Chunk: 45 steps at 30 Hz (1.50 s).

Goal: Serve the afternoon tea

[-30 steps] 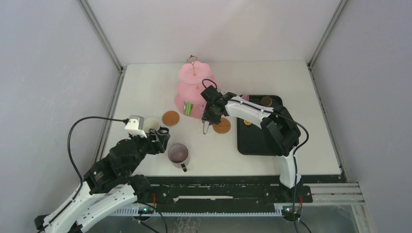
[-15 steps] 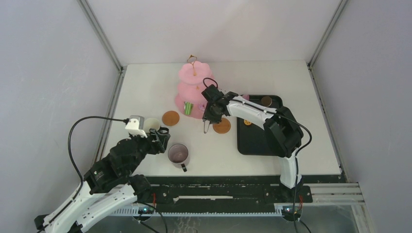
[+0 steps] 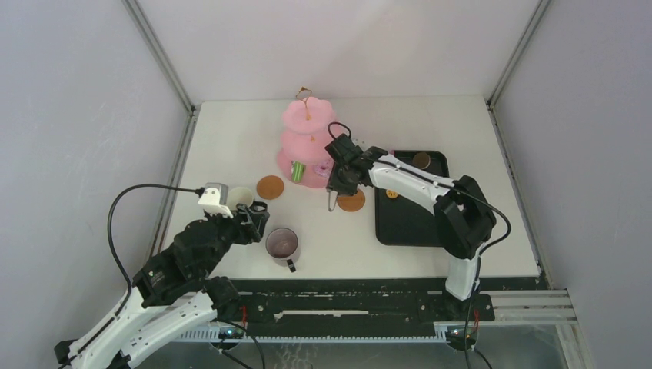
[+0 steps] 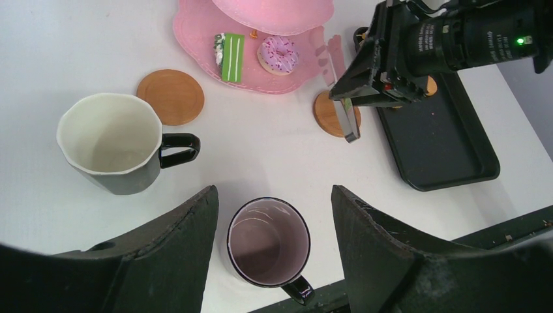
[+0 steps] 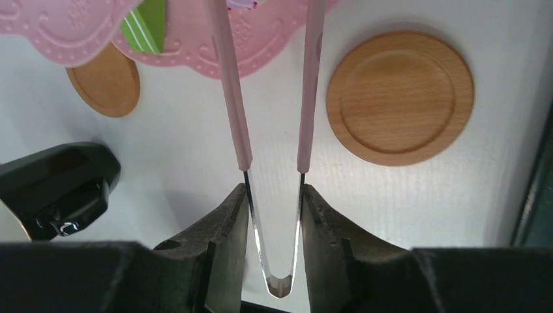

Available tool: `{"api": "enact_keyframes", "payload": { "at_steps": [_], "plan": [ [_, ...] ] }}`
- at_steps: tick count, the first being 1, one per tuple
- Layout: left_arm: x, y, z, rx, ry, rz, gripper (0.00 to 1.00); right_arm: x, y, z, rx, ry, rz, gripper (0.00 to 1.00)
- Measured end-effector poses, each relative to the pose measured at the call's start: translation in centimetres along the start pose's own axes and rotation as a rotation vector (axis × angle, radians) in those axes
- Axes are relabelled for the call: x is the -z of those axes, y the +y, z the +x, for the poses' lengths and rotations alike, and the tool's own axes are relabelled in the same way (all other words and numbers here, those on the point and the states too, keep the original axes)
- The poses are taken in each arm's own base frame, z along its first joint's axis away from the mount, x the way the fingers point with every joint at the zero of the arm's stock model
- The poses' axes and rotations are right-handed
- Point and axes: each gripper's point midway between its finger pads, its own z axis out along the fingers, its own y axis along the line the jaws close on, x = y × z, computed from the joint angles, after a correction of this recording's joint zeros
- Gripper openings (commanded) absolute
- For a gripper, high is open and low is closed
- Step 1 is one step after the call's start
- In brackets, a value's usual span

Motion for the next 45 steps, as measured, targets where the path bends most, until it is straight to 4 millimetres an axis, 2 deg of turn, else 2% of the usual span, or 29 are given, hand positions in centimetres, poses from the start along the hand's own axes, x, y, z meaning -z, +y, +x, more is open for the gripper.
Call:
{"api": "enact_keyframes", "payload": {
  "at_steps": [4, 11, 14, 18, 28, 34, 38, 45],
  "plan": [
    [0.0, 0.0, 0.0, 0.001, 0.0, 0.0, 0.68, 1.3, -1.2, 0.6, 0.015, -0.009, 0.018, 0.39],
    [-0.1, -0.5, -0.1, 0.022, -0.001, 0.019, 0.68, 4.7, -4.2, 1.5, 0.024, -0.039, 0.051, 0.39],
    [-0.2, -0.9, -0.2, 0.035, -0.001, 0.031, 0.68, 6.1, -5.6, 1.3, 0.015, -0.06, 0.063, 0.39],
    [-0.6, -1.4, -0.2, 0.04, 0.006, 0.042, 0.67, 6.9, -7.3, 0.6, -0.007, -0.074, 0.08, 0.39],
    [-1.7, -2.4, 0.1, 0.043, 0.03, 0.049, 0.68, 6.3, -11.6, -3.8, -0.085, -0.098, 0.141, 0.41],
    [-2.1, -2.6, 0.1, 0.042, 0.031, 0.048, 0.68, 3.9, -13.9, -4.0, -0.067, -0.035, 0.209, 0.42],
    [-2.3, -2.7, 0.1, 0.04, 0.033, 0.046, 0.68, 2.6, -14.0, -4.5, -0.04, -0.008, 0.231, 0.42],
    [-2.7, -3.0, 0.0, 0.037, 0.032, 0.046, 0.68, 2.3, -13.2, -6.6, -0.02, -0.027, 0.221, 0.42]
  ]
}}
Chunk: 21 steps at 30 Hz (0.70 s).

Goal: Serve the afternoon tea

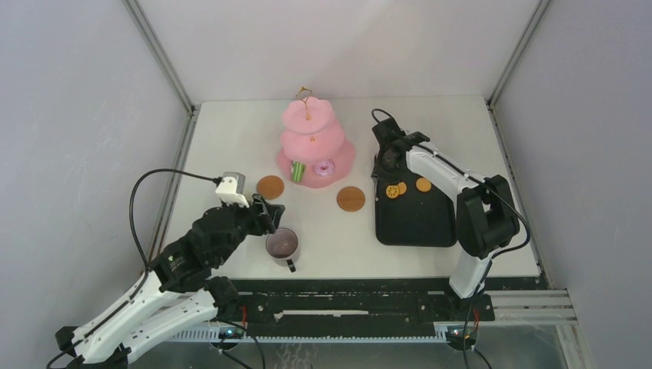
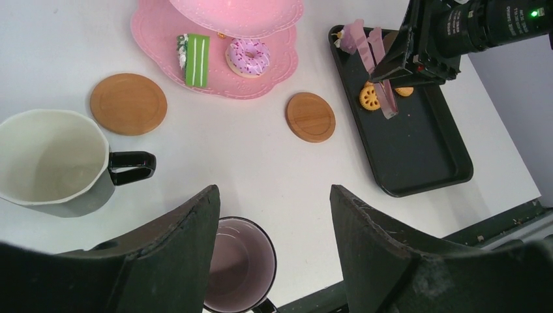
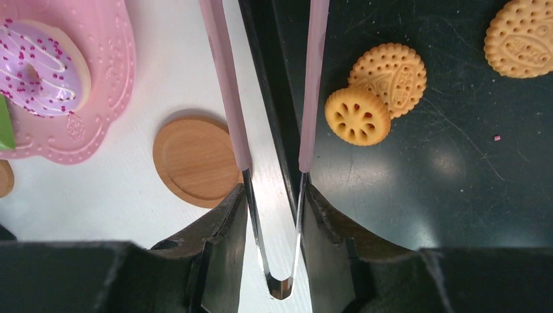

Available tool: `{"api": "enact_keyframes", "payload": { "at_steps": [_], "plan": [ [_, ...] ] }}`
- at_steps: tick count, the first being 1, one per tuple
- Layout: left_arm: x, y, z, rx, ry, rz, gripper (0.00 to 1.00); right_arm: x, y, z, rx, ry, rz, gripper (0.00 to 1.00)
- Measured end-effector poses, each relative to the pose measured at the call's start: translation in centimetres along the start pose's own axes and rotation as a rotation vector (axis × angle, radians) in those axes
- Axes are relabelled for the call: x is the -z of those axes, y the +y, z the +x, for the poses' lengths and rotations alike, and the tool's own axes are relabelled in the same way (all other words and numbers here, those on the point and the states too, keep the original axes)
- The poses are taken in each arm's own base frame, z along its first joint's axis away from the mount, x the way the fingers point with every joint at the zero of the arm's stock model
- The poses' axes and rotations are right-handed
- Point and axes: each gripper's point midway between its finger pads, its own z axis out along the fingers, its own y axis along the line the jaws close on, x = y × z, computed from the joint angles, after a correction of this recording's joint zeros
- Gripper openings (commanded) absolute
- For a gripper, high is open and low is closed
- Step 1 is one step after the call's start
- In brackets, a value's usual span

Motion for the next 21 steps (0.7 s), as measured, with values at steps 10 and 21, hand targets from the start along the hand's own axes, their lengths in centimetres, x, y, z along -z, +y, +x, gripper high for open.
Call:
{"api": "enact_keyframes", "payload": {
  "at_steps": [10, 21],
  "plan": [
    [-0.5, -0.1, 0.0, -0.015, -0.001, -0.004, 0.68, -1.6, -1.1, 0.2, 0.016, 0.045, 0.051, 0.43],
    [-0.7, -0.4, -0.4, -0.009, -0.013, 0.0, 0.68, -2.5, -0.5, -1.3, 0.036, 0.045, 0.064, 0.43]
  ]
}}
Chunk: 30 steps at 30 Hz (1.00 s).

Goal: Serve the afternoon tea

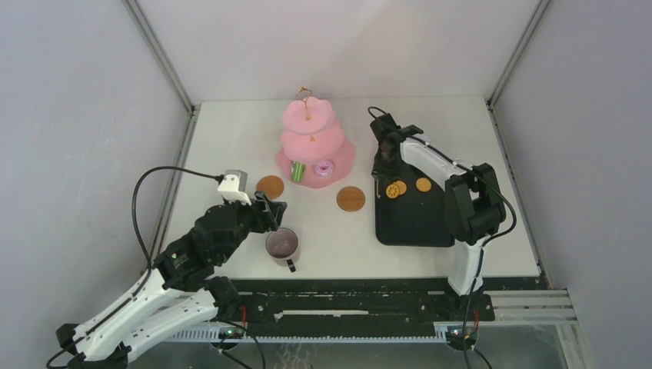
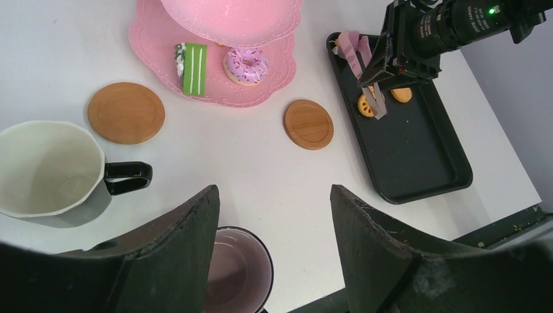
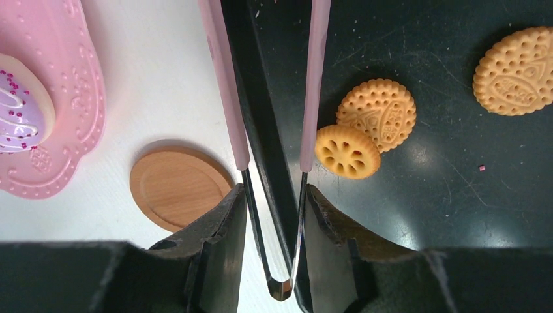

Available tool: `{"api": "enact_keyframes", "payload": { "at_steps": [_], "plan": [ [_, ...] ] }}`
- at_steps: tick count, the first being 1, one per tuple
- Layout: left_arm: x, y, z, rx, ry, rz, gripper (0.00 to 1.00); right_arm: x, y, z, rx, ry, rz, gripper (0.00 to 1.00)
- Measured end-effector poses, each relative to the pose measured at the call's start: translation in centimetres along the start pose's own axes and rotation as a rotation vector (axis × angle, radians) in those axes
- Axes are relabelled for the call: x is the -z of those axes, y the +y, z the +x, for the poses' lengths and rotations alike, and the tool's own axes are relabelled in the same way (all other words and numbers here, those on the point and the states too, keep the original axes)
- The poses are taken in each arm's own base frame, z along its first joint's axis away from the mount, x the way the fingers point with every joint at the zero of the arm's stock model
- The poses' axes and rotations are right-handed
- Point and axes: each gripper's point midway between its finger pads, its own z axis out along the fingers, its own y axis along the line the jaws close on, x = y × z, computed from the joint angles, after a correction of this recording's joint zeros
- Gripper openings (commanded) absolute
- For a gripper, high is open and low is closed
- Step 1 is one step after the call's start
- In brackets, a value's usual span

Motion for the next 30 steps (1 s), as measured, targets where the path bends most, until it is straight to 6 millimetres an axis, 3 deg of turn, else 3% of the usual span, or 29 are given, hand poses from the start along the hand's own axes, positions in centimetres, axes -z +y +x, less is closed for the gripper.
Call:
{"api": "enact_keyframes", "payload": {
  "at_steps": [8, 21, 30],
  "plan": [
    [-0.2, -0.2, -0.2, 0.004, -0.008, 0.004, 0.68, -1.0, -0.7, -0.1, 0.005, 0.025, 0.029, 0.42],
    [-0.2, -0.2, -0.2, 0.005, -0.009, 0.003, 0.68, -1.4, -1.0, -0.1, 0.007, 0.04, 0.033, 0.19],
    [-0.2, 0.0, -0.3, 0.005, -0.014, -0.005, 0.68, -1.2, -1.5, 1.0, 0.007, 0.047, 0.016, 0.14]
  ]
}}
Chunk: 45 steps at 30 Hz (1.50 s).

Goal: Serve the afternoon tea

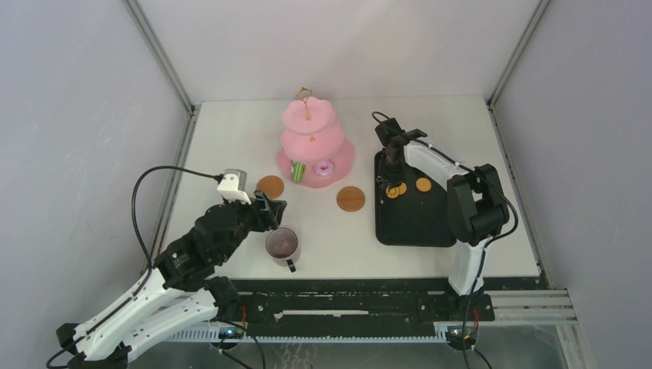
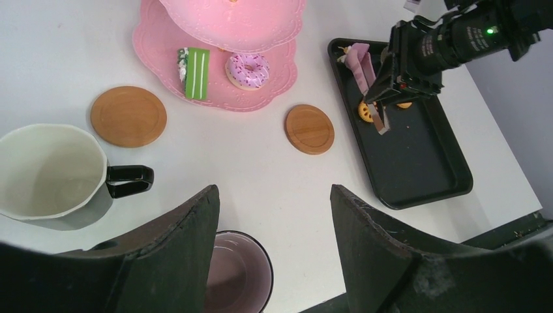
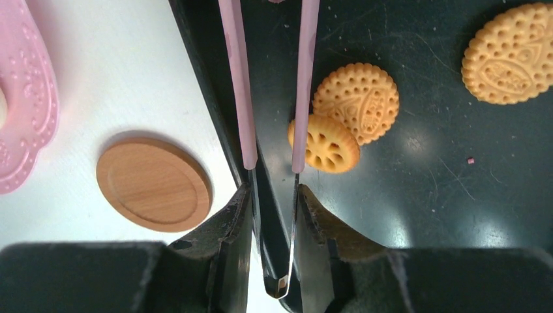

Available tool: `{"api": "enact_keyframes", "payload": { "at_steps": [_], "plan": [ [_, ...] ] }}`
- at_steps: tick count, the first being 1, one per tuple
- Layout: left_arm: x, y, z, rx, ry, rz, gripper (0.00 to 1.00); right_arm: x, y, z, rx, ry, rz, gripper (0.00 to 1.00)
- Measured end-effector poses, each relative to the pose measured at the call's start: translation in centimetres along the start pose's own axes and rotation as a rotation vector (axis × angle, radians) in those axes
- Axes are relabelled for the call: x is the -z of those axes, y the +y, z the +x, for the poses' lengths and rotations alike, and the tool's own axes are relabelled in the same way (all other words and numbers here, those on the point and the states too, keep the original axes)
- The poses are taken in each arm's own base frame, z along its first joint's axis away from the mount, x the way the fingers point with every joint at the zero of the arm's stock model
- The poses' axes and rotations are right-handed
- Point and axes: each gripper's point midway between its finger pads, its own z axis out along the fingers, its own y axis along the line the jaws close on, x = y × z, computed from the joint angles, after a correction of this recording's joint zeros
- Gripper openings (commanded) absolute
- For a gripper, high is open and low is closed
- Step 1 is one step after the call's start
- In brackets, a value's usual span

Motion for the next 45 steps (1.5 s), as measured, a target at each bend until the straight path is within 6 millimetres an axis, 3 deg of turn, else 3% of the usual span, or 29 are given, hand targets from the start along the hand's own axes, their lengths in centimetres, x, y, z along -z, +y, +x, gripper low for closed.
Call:
{"api": "enact_keyframes", "payload": {
  "at_steps": [6, 19, 26, 36, 39, 45],
  "plan": [
    [0.0, 0.2, -0.2, 0.001, -0.008, -0.011, 0.68, 2.0, -0.2, 0.6, -0.001, -0.022, -0.038, 0.13],
    [0.4, 0.4, -0.4, 0.008, -0.021, -0.011, 0.68, 5.6, 1.9, 0.9, 0.036, -0.084, -0.133, 0.09],
    [0.7, 0.8, -0.5, 0.016, -0.027, -0.024, 0.68, 8.0, 5.7, 3.2, 0.137, -0.095, -0.217, 0.09],
    [1.2, 1.1, -0.6, 0.033, -0.033, -0.028, 0.68, 14.5, 13.3, 3.9, 0.248, -0.191, -0.393, 0.09],
    [1.4, 1.1, -0.7, 0.039, -0.04, -0.024, 0.68, 14.7, 14.4, 4.5, 0.268, -0.185, -0.403, 0.08],
    [1.7, 1.2, -0.9, 0.047, -0.048, -0.019, 0.68, 13.1, 15.8, 6.1, 0.31, -0.138, -0.374, 0.08]
  ]
}}
